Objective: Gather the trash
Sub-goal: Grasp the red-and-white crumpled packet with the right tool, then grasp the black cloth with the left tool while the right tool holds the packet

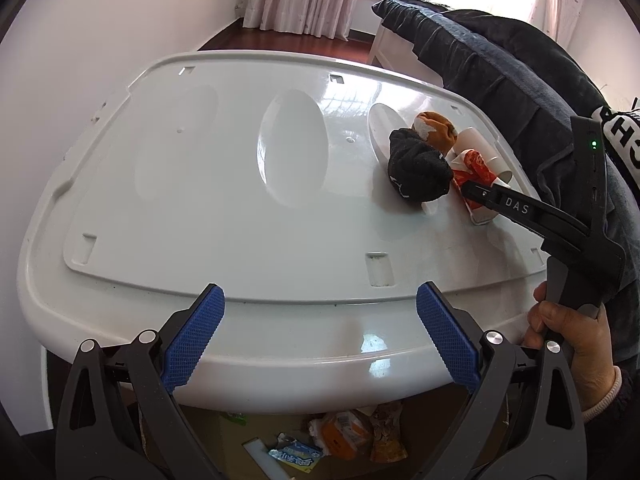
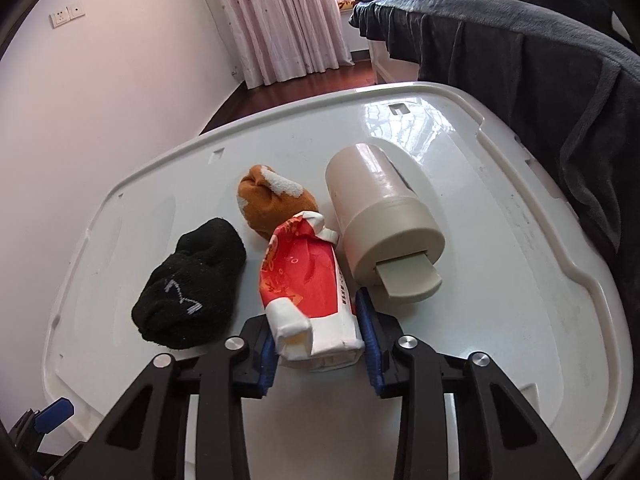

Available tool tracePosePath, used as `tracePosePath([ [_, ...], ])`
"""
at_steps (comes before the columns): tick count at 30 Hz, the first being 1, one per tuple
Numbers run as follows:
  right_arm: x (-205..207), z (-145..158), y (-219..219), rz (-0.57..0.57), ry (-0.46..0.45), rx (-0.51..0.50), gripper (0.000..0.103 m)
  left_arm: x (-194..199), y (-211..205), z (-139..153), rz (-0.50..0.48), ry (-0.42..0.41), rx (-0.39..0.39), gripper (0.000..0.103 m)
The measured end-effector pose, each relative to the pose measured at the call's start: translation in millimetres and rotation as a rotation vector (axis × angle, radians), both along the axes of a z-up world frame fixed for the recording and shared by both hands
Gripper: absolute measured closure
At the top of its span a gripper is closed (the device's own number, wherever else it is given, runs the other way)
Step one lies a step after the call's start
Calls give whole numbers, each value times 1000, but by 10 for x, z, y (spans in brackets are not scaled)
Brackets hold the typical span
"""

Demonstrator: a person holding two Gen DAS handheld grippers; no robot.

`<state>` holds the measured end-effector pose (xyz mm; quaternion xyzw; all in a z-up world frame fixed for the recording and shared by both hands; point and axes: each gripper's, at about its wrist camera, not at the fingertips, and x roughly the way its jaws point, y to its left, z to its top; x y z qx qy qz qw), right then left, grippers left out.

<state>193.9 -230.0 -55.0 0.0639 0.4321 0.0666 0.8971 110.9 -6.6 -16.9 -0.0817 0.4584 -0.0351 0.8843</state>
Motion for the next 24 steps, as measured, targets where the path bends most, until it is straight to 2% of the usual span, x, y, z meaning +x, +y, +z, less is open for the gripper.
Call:
tracePosePath([
  [5,-191,98,-14,26,-14,14,74,4,-37,17,-1,-13,-2,9],
  [9,-563,247,-109,31,-30,44,74,-14,-98,43,-16,-34,9,9],
  [18,-1355,465,-528,-45,-87,68,73,16,-316,-15,-63,-31,65,9],
  [24,-1461,428,-714,-82,-82,110,73,145,-540,3,-84,-54,123,9],
])
